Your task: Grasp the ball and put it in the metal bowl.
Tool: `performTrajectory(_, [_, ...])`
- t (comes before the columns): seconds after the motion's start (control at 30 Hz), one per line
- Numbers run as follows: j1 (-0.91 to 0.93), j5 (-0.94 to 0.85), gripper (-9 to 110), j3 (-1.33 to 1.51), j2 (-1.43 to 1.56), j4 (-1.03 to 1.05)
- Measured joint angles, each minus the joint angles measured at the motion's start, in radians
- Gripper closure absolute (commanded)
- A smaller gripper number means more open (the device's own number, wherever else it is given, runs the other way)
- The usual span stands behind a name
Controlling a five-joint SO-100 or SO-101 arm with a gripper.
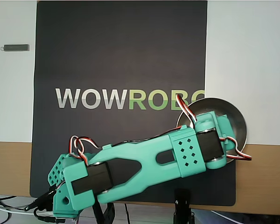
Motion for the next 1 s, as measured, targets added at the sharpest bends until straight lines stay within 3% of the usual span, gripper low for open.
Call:
performTrajectory(0.2, [0.000,0.000,40,0.000,0.000,0.000])
performTrajectory(0.8, [0.000,0.000,40,0.000,0.000,0.000])
performTrajectory(0.87, [0.000,0.000,49,0.000,0.000,0.000])
performTrajectory(1.0, [0.000,0.000,83,0.000,0.000,0.000])
